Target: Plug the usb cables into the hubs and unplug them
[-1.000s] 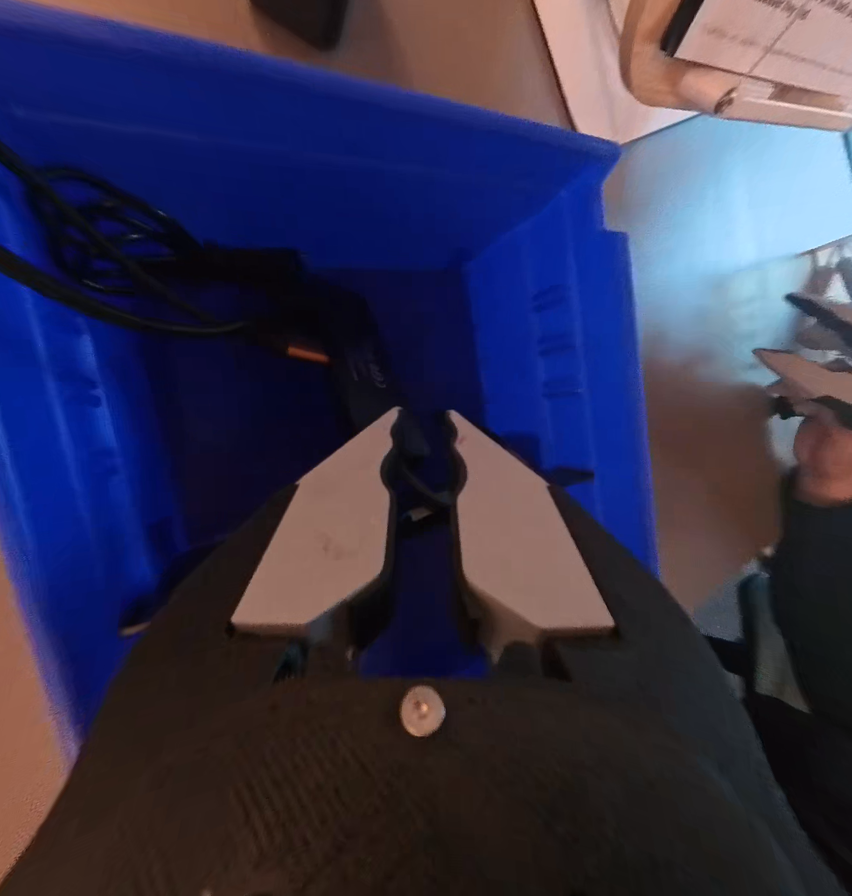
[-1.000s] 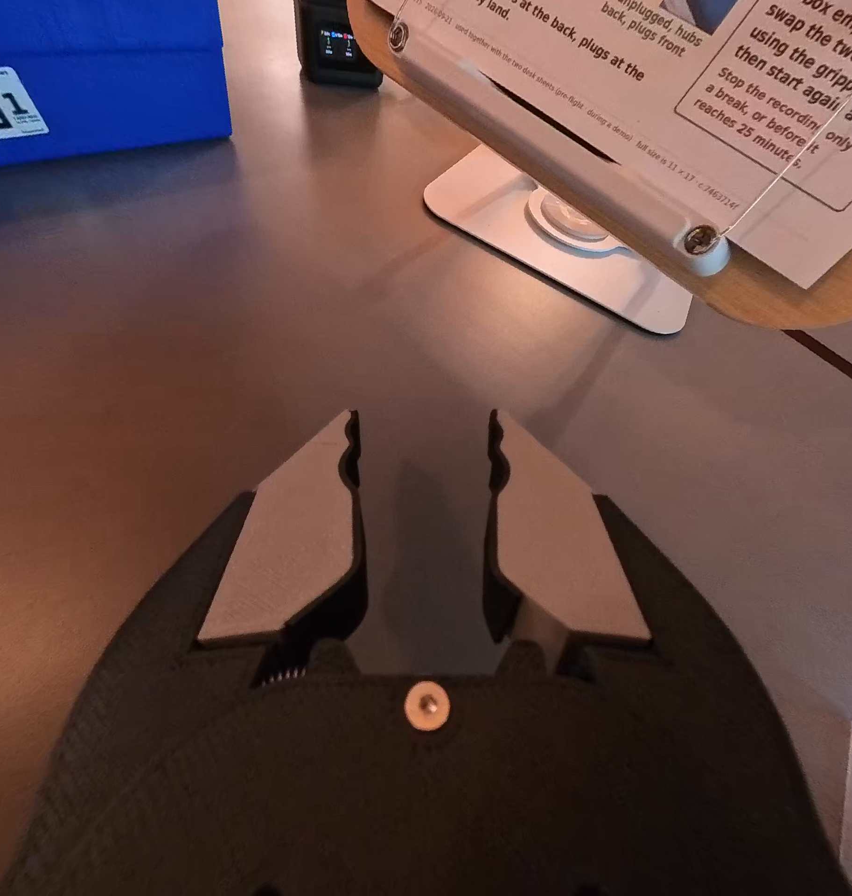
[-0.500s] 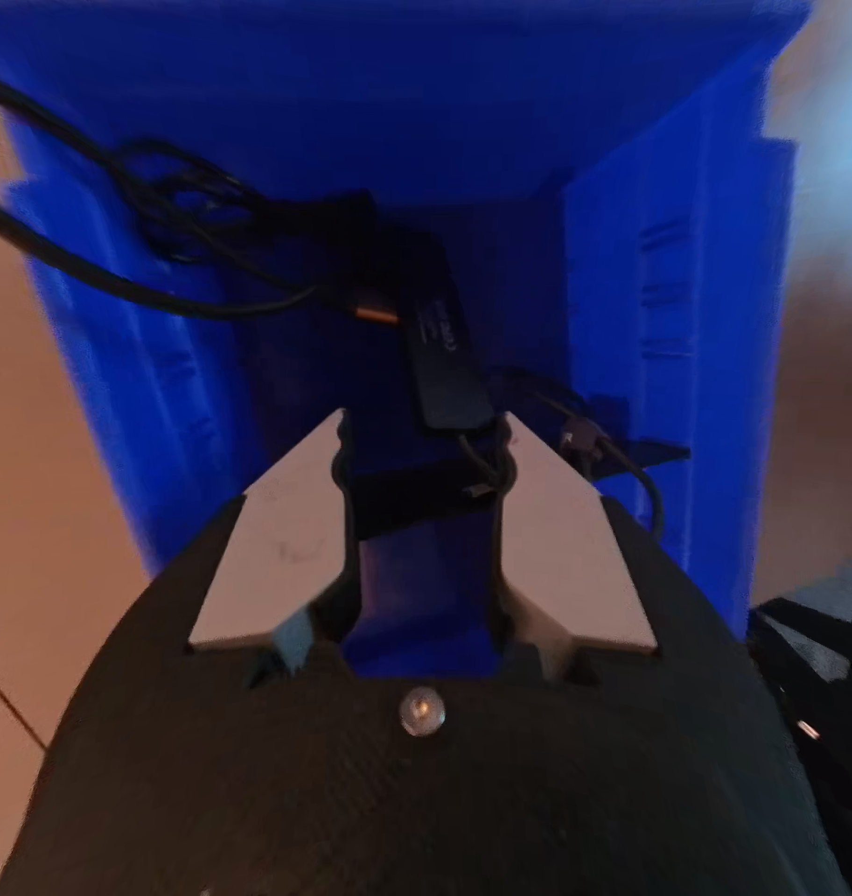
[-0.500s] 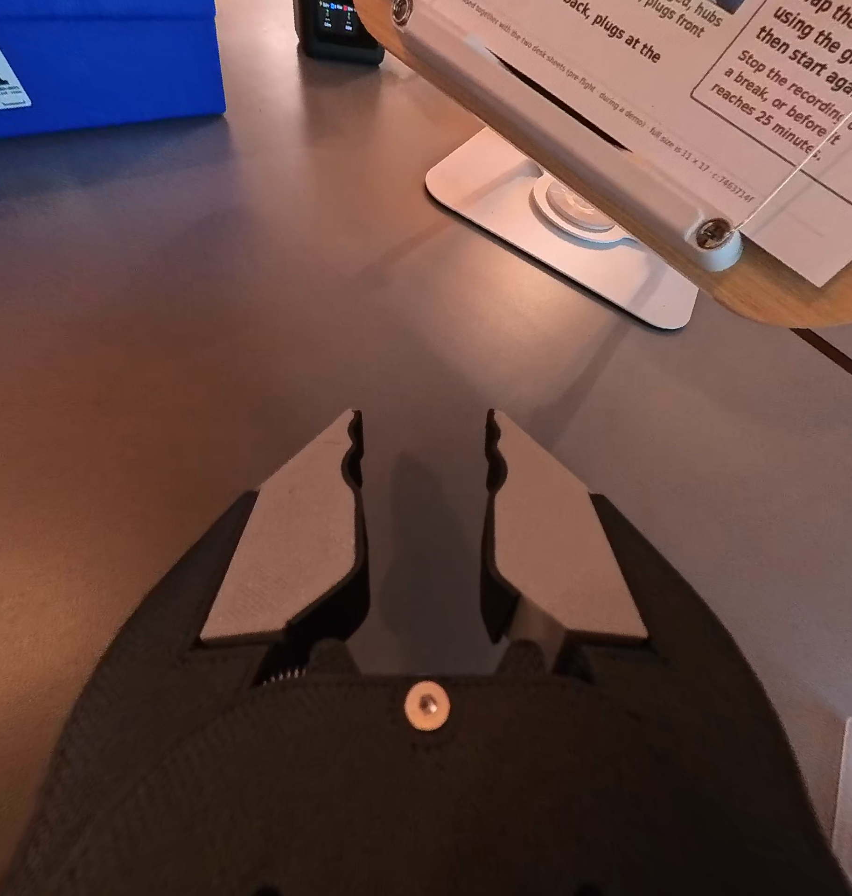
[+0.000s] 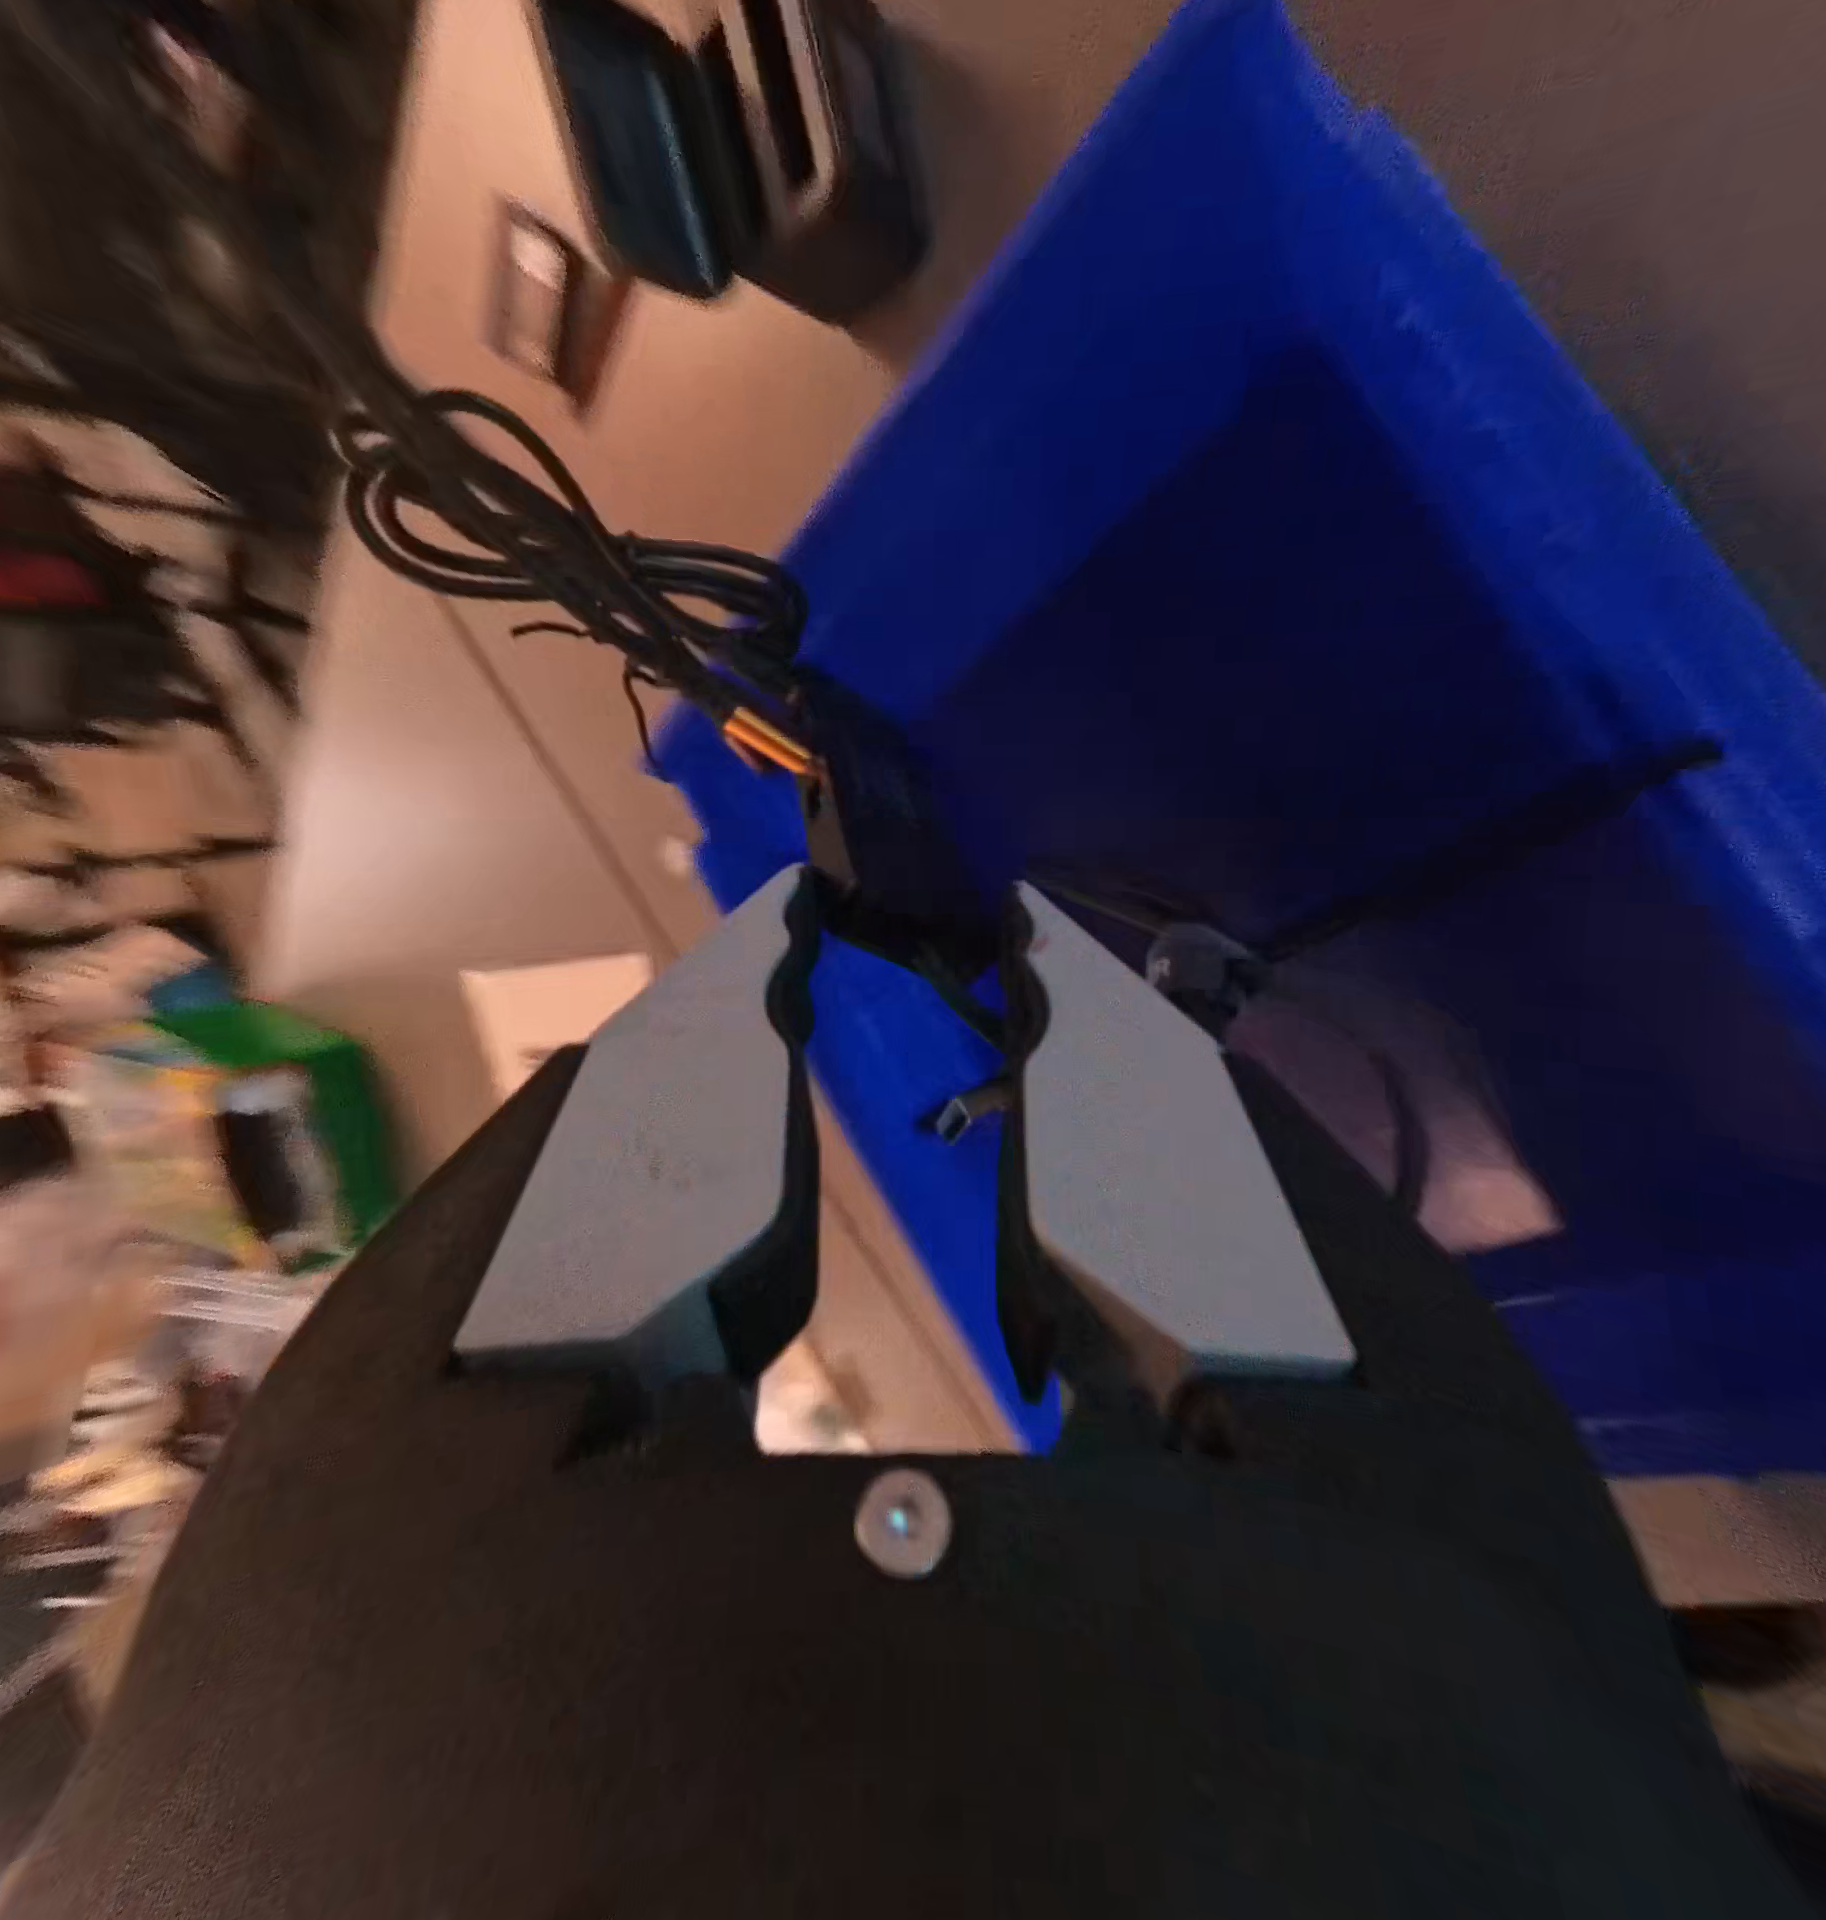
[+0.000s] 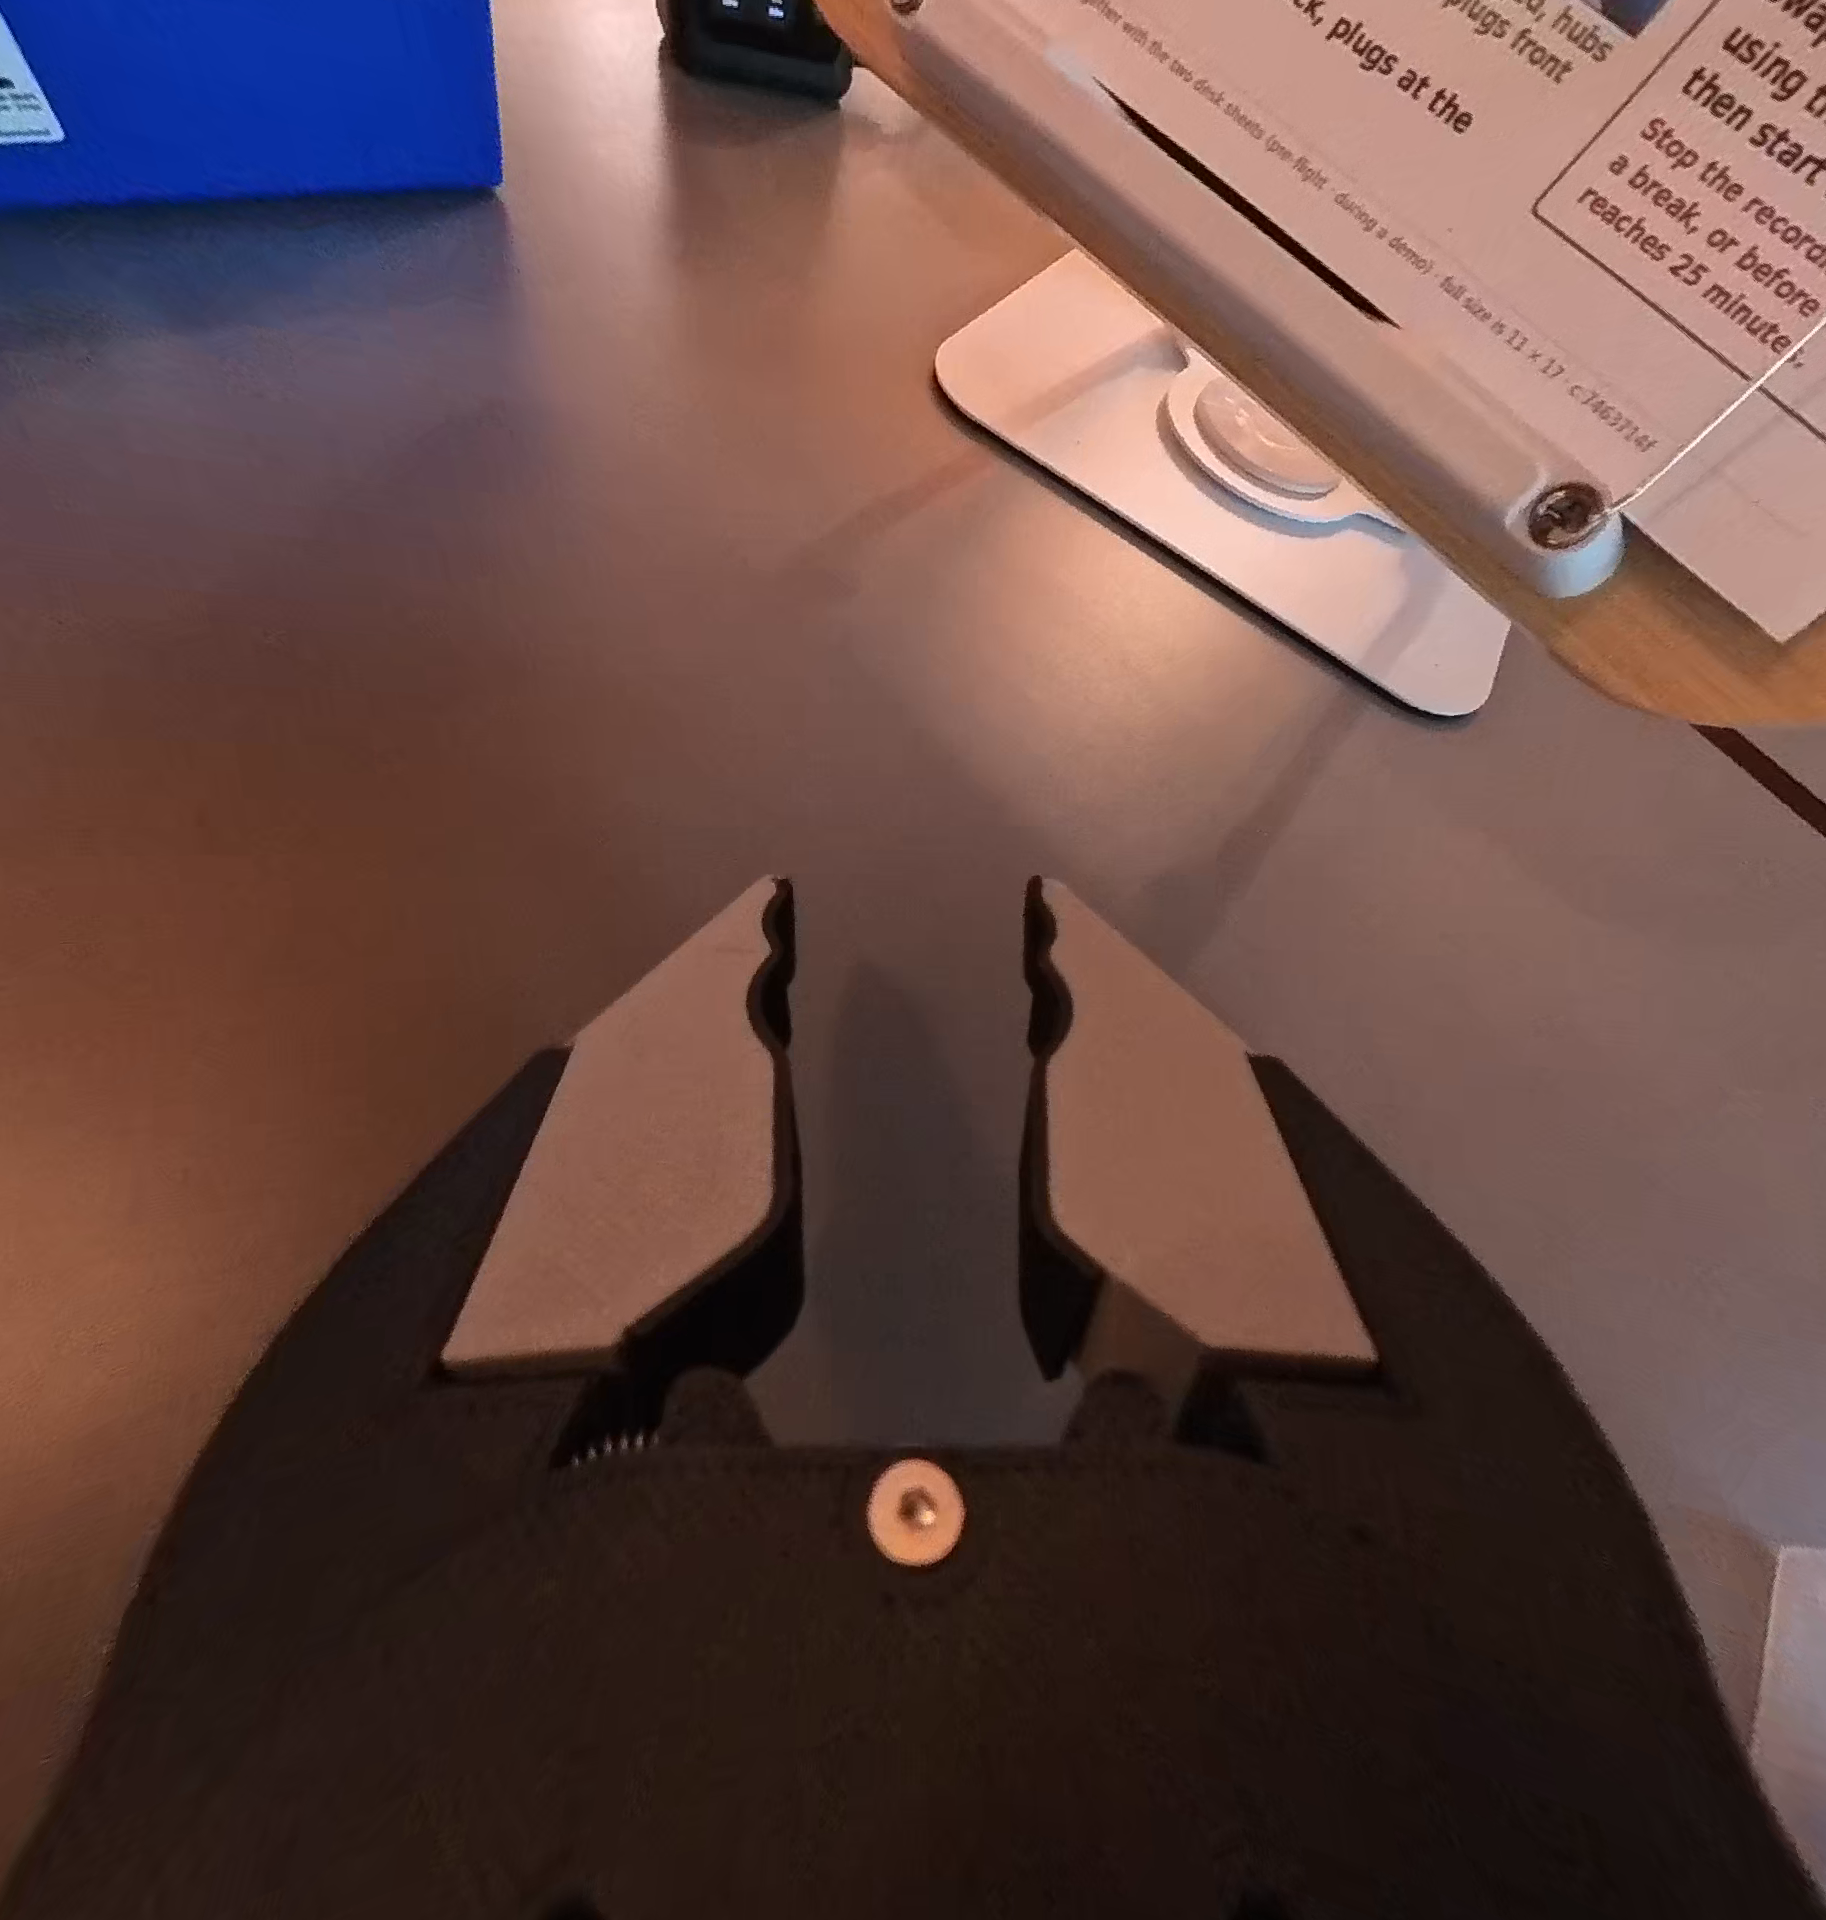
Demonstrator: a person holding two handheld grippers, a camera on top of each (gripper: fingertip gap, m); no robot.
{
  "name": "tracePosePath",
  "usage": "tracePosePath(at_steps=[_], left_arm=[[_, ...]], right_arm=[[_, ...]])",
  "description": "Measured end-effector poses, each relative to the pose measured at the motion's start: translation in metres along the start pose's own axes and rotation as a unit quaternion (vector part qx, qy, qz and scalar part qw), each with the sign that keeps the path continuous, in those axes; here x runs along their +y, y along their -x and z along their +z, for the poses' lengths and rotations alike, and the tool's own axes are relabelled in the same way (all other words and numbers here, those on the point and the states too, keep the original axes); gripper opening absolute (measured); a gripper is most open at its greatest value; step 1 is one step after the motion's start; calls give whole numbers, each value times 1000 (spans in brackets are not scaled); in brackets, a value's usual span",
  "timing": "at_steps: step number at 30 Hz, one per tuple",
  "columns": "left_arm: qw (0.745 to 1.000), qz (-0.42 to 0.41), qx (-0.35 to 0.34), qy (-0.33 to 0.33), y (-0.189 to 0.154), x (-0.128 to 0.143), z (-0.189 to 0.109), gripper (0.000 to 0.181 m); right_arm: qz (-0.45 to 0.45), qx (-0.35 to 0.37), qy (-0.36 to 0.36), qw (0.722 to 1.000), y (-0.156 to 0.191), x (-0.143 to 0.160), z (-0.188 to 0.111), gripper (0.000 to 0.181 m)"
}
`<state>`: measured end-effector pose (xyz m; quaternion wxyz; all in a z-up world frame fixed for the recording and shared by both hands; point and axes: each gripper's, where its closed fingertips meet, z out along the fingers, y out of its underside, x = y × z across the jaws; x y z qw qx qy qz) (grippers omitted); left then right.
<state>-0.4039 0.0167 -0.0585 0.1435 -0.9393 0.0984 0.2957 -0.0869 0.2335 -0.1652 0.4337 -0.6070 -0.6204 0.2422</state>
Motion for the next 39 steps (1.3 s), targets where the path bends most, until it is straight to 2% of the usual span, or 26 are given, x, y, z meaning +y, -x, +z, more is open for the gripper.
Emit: tracePosePath(at_steps=[2,8,11,12,15,18,21,24,25,27,28,29,31,33,35,37,39], left_arm=[[998,49,-37,-28,4,-9,-20,33],[984,99,-106,-103,5,-22,-64,32],[969,123,-151,-153,10,-30,-79,32],[968,117,-147,-169,10,-33,-79,32],[970,48,-79,-223,0,-40,-69,32],[956,-34,-17,-292,-2,-48,-67,32],[926,-85,59,-363,-6,-54,-76,32],[894,-84,102,-429,-12,-60,-95,31],[882,-84,109,-450,-13,-61,-103,19],[856,-80,117,-497,-12,-63,-121,9],[848,-80,131,-507,-15,-65,-126,9],[851,-84,132,-501,-15,-66,-126,9],[875,-90,108,-464,-10,-65,-109,9],[901,-97,119,-407,-11,-59,-81,9],[916,-107,130,-365,-14,-52,-59,10],[912,-128,157,-357,-18,-49,-51,10],[891,-166,186,-380,-15,-51,-55,10]], right_arm=[[-6,0,2,1000,1,0,0,40],[-12,-3,1,1000,3,1,0,37],[-16,-4,2,1000,4,1,0,36],[-18,-4,3,1000,5,1,0,36],[-26,-3,5,1000,6,2,0,36],[-32,0,5,999,7,2,-1,36],[-31,-7,3,999,8,2,-1,36],[-13,-31,-9,999,12,-3,-2,37],[-5,-42,-18,999,15,-6,-2,38],[12,-69,-42,997,20,-14,-6,40],[21,-80,-52,995,23,-17,-7,41],[27,-87,-57,994,23,-18,-8,41],[33,-84,-51,995,21,-16,-7,40],[34,-80,-43,995,20,-14,-6,40],[30,-78,-43,996,20,-13,-7,39],[25,-80,-41,996,21,-13,-6,39],[16,-86,-40,995,25,-13,-6,39]])
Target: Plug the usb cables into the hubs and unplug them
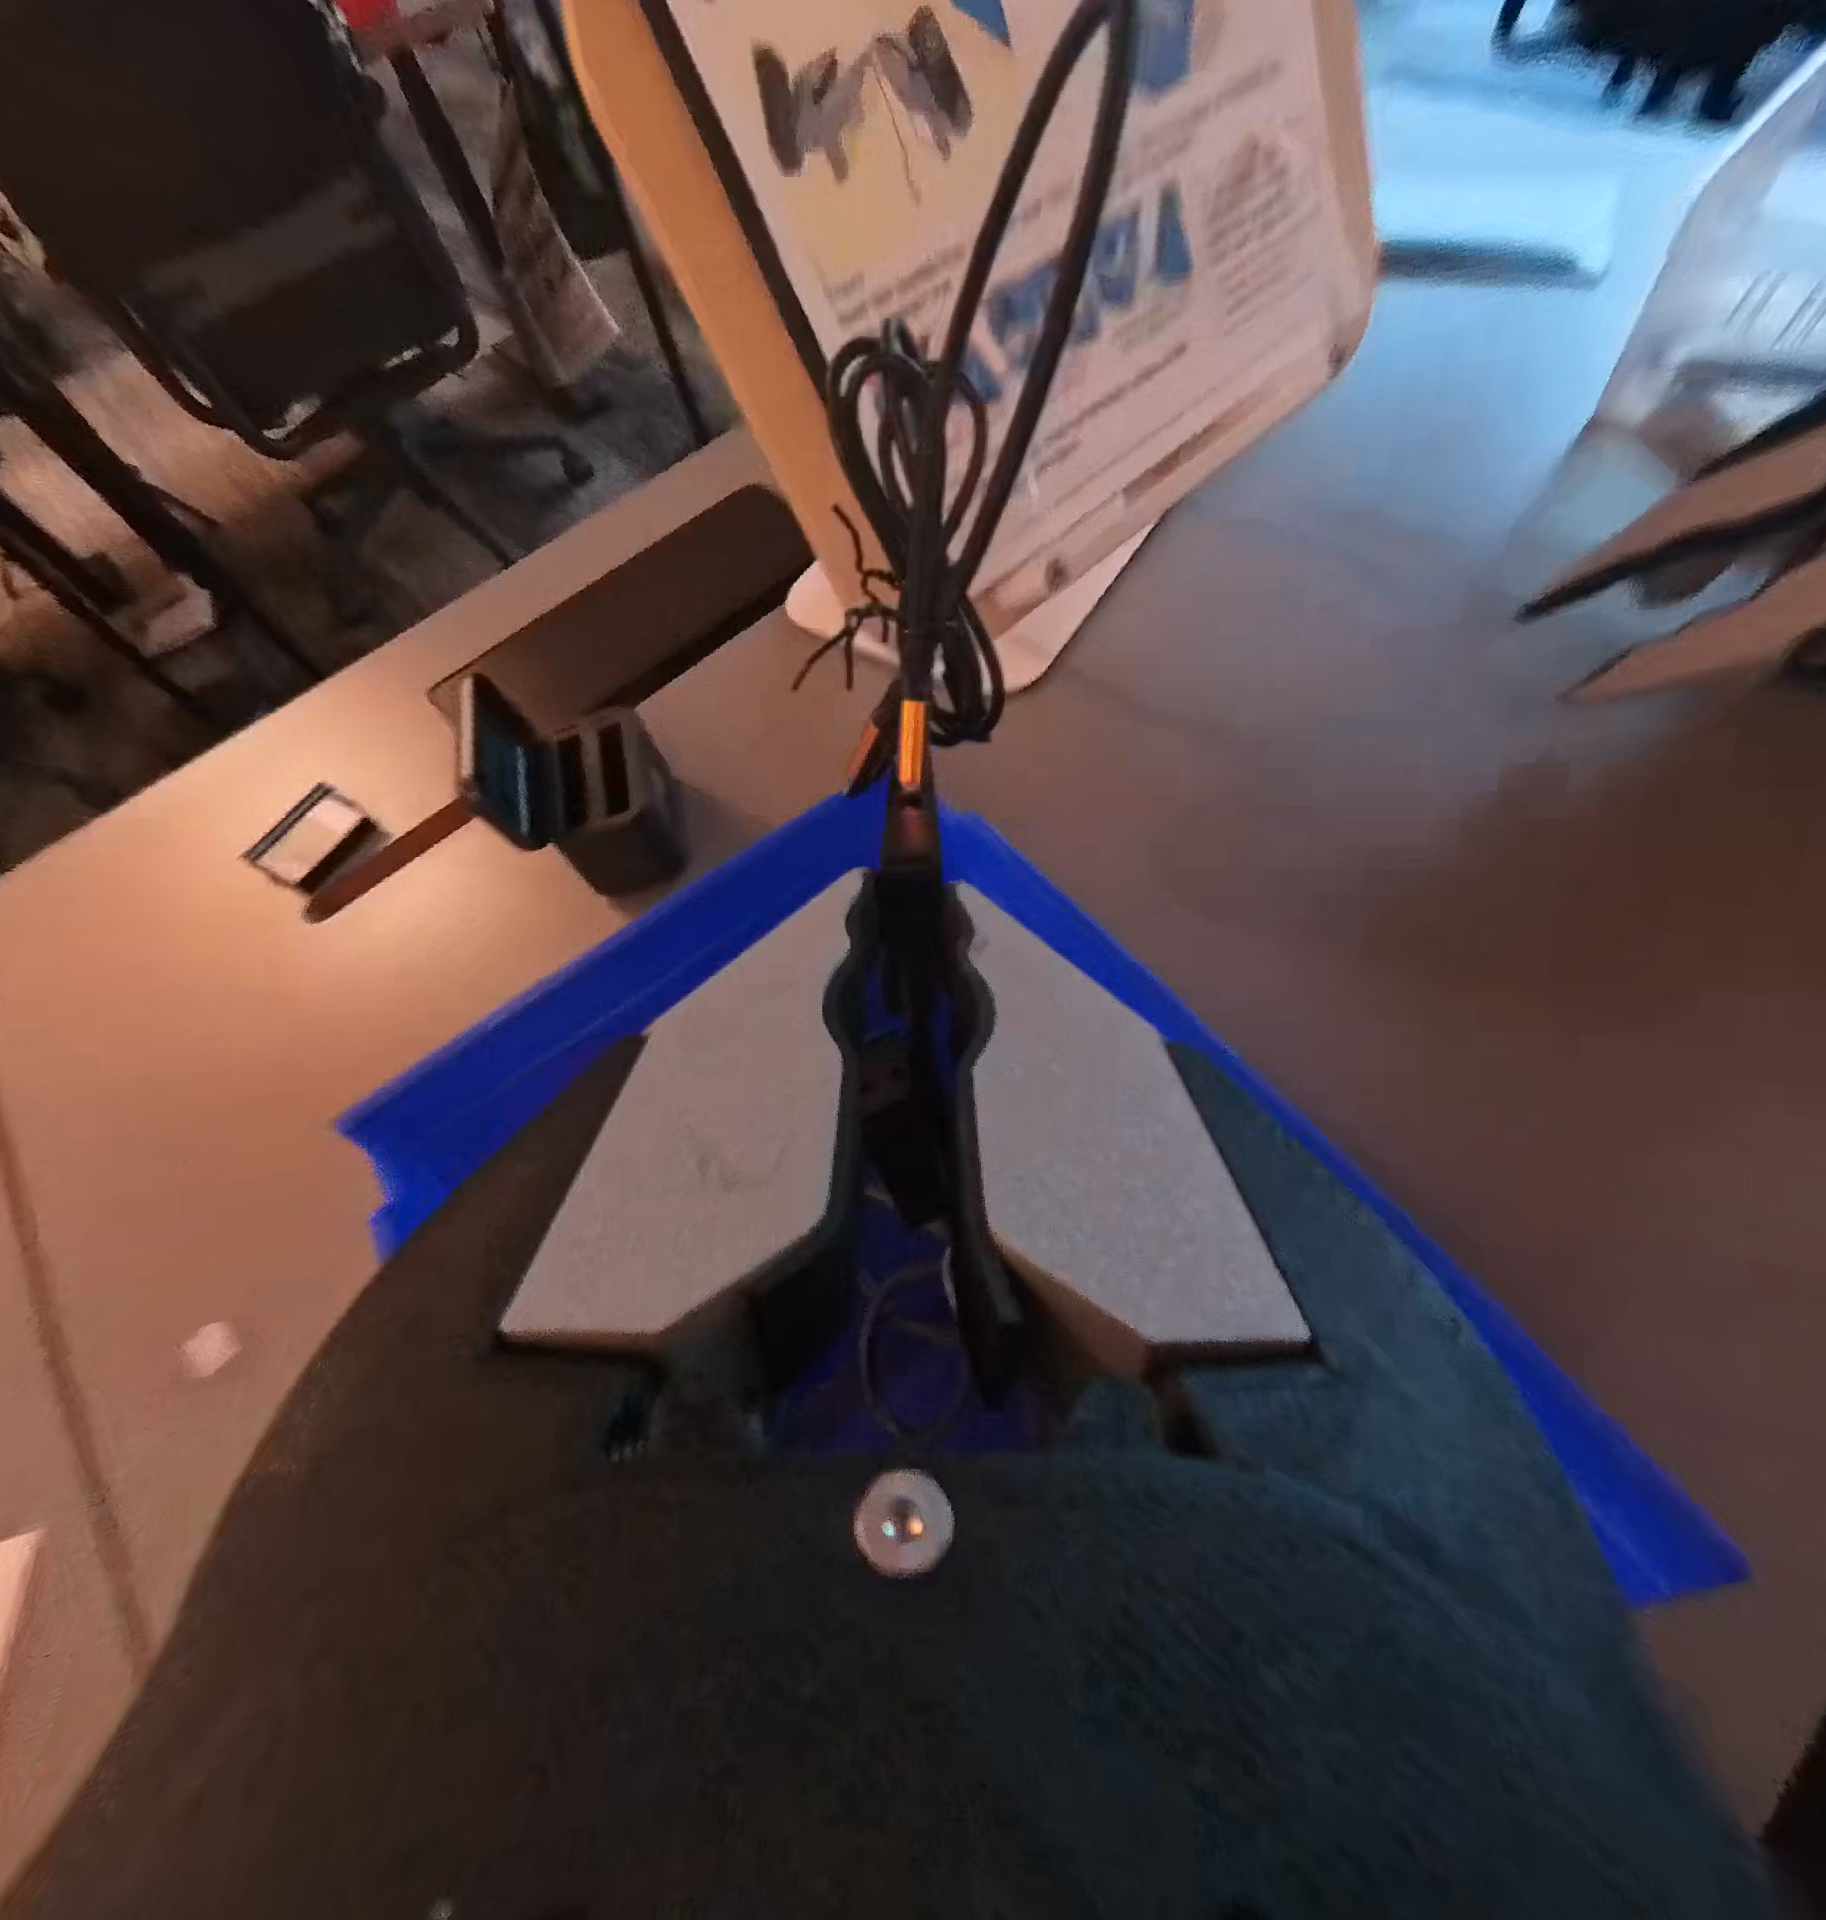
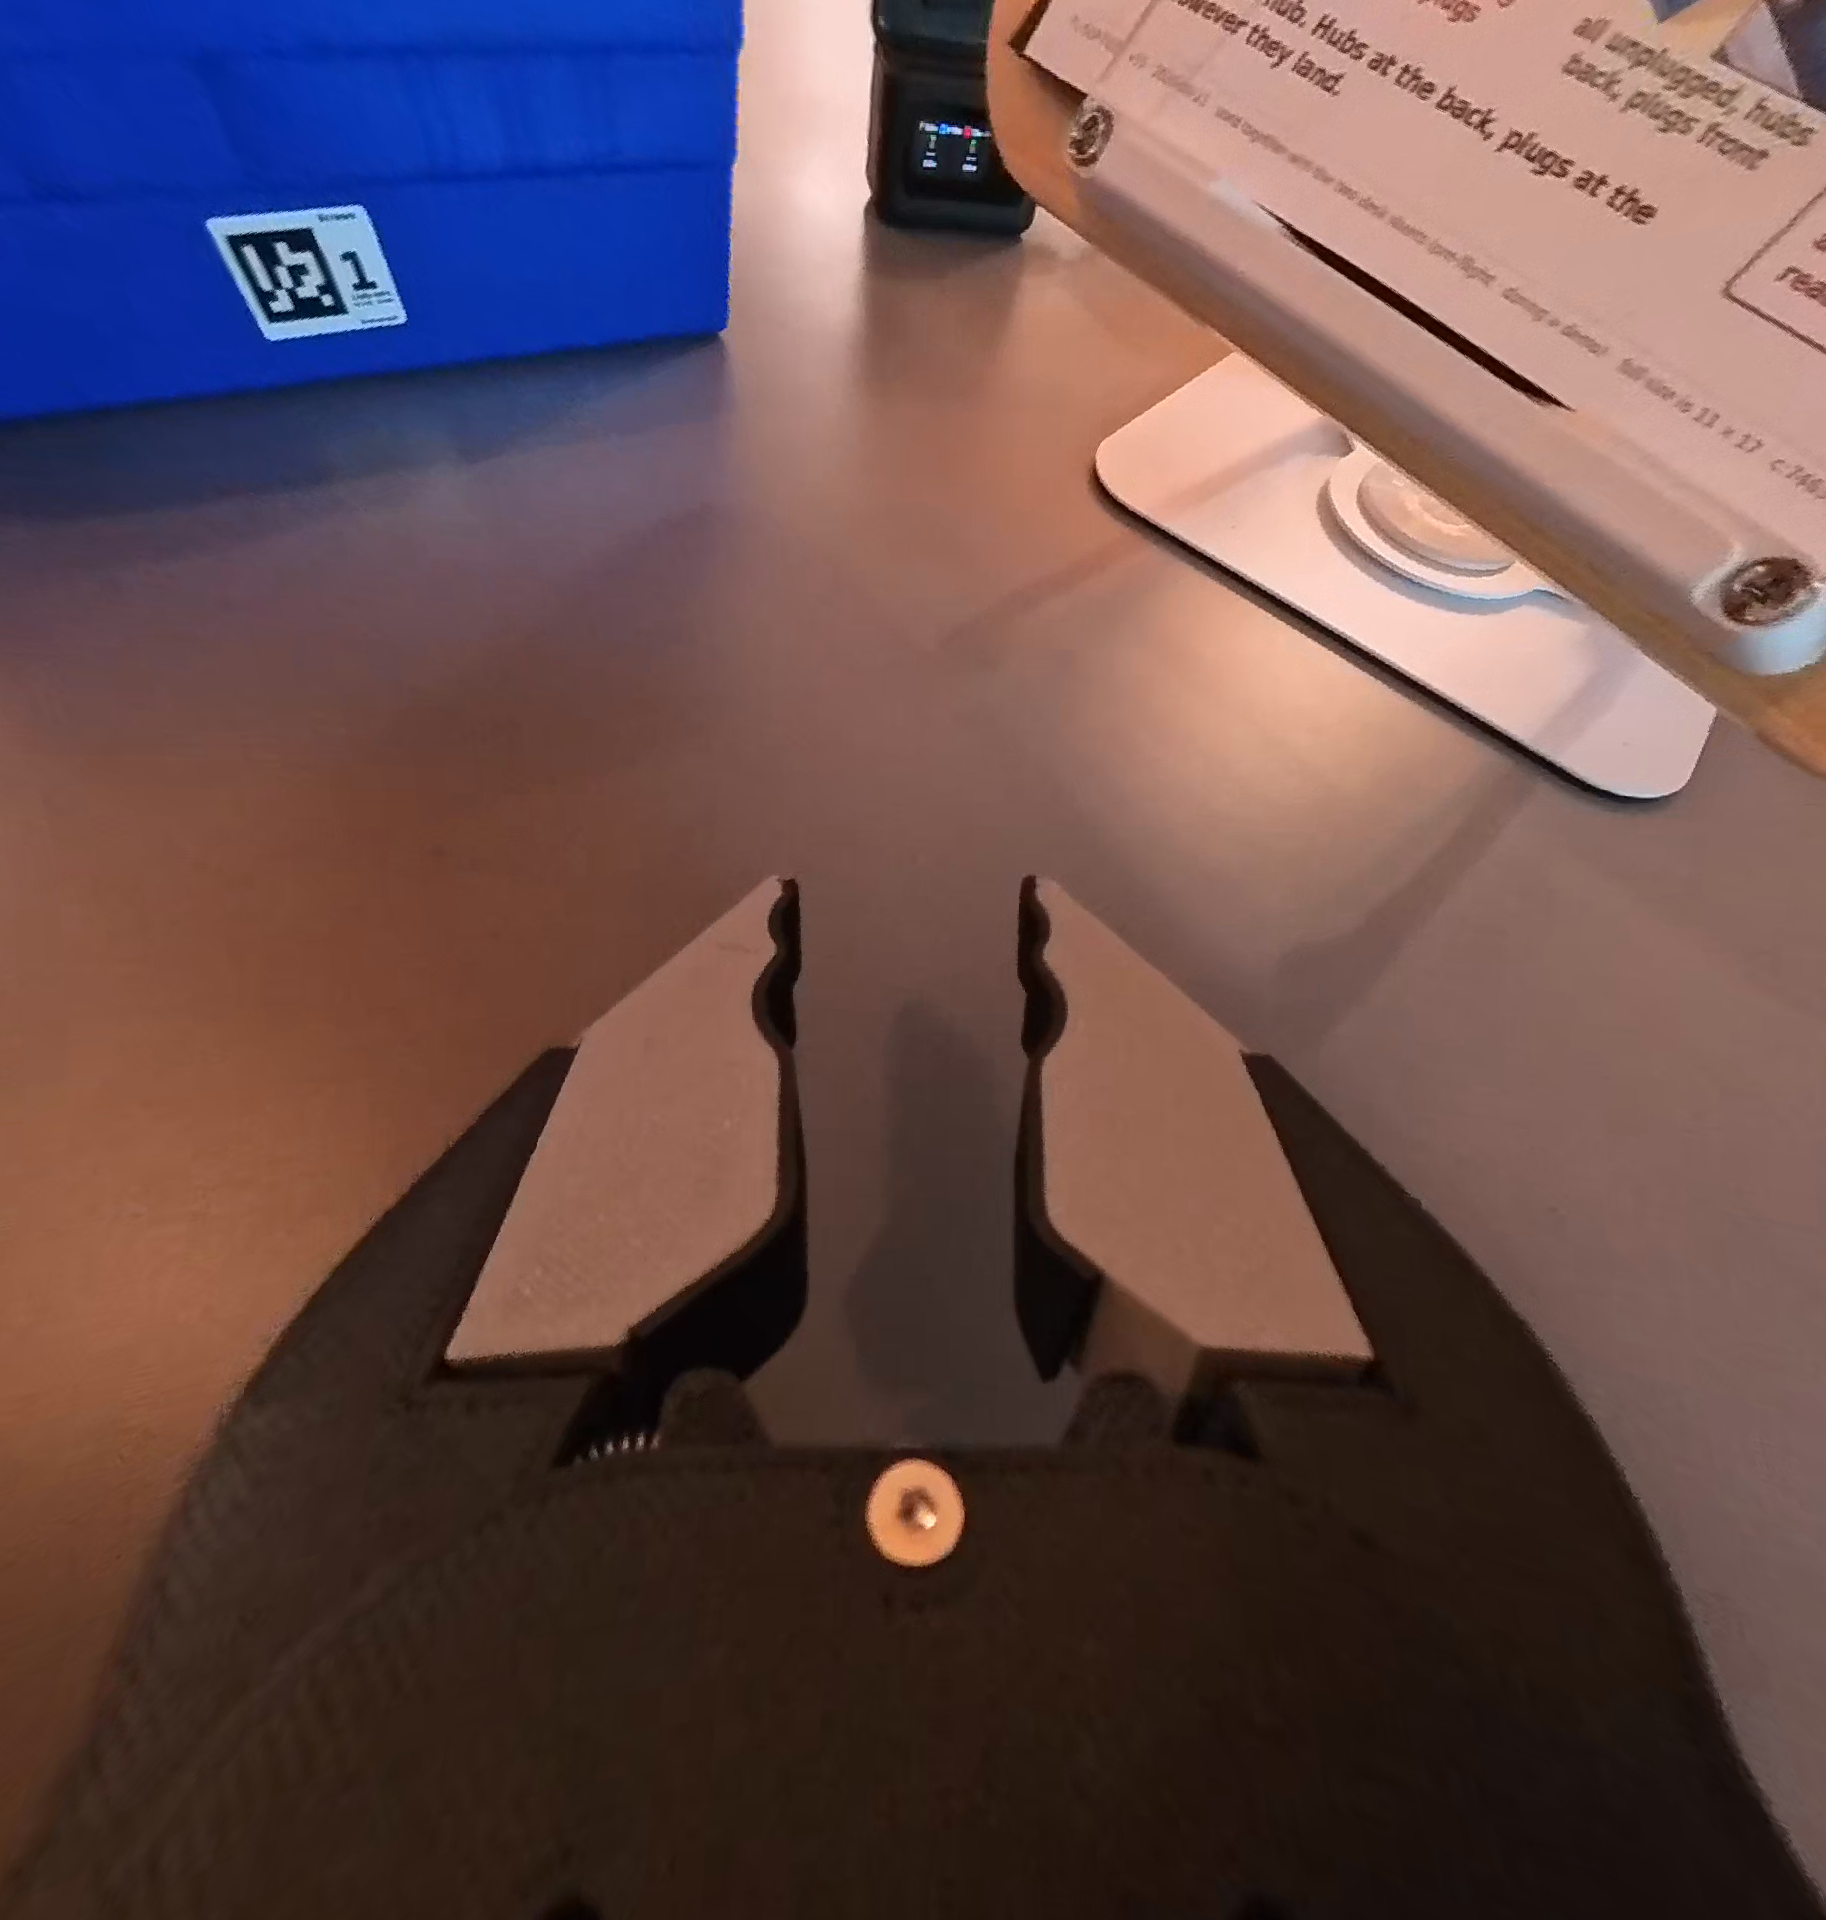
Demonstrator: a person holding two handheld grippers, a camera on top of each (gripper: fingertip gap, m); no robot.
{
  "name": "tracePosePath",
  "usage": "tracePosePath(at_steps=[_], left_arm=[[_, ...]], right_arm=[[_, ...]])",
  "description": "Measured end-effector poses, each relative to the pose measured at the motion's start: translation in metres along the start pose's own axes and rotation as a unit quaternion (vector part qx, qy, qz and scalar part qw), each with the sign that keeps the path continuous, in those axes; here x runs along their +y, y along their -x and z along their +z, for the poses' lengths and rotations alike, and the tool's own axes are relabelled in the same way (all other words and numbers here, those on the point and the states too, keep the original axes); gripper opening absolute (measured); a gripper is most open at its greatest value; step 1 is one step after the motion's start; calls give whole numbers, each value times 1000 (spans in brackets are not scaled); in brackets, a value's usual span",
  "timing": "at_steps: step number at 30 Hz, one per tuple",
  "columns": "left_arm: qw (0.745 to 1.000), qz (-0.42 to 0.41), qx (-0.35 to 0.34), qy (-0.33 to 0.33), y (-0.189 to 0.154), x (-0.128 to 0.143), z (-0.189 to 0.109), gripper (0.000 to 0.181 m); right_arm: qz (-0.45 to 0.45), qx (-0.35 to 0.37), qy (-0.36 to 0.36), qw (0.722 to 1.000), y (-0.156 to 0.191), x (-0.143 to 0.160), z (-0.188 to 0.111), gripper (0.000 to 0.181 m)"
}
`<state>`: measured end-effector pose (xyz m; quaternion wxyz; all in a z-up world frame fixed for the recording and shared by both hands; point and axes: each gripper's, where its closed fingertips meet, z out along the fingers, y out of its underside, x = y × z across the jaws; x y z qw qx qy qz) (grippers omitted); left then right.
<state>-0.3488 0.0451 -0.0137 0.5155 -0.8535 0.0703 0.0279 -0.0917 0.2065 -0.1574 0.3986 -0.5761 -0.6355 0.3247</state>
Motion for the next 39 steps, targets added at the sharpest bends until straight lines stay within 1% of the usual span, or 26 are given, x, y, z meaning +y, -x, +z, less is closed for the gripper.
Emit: tracePosePath(at_steps=[4,8,10,11,12,15,16,18,20,21,24,27,29,30,32,33,34,35,37,38,39], left_arm=[[995,-45,42,-83,-1,-25,-14,10],[987,-65,68,-127,-1,-46,-27,9],[984,-81,86,-136,-2,-50,-28,9],[984,-89,90,-125,-1,-47,-25,9],[988,-92,81,-99,3,-38,-19,9],[999,-42,15,27,20,9,4,9],[997,-31,9,67,22,24,10,9],[990,-46,36,126,15,47,20,9],[983,-66,64,162,9,59,25,9],[980,-64,67,177,8,63,27,9],[970,-31,46,237,15,74,28,9],[953,16,28,300,23,86,31,9],[950,71,7,303,32,78,36,9],[950,97,1,296,36,69,39,9],[952,182,29,246,27,47,46,9],[948,222,42,224,22,40,47,9],[946,236,57,215,20,40,47,9],[947,227,77,214,18,45,48,9],[950,180,110,232,17,62,49,10],[952,153,124,235,16,68,50,16],[957,125,132,228,15,70,53,30]], right_arm=[[-19,-24,-5,1000,12,-3,2,41],[-25,-49,-14,998,23,-7,3,45],[-26,-49,-14,998,23,-7,3,45],[-26,-49,-14,998,23,-7,3,45],[-25,-49,-15,998,23,-7,2,44],[-23,-46,-18,999,22,-8,2,43],[-23,-45,-17,999,22,-8,2,43],[-24,-44,-15,999,22,-7,2,42],[-26,-44,-13,999,22,-7,2,42],[-27,-43,-12,999,22,-6,3,41],[-26,-44,-7,999,22,-5,4,40],[-28,-42,-4,999,22,-4,5,39],[-31,-41,-2,999,23,-4,5,39],[-31,-41,-2,999,23,-4,5,39],[-31,-39,-2,999,22,-4,5,39],[-31,-38,-3,999,22,-4,4,38],[-31,-36,-3,999,21,-4,4,38],[-30,-34,-3,999,20,-3,4,38],[-28,-32,-3,999,18,-3,3,38],[-27,-33,-3,999,18,-3,3,37],[-27,-33,-1,999,18,-3,4,37]])
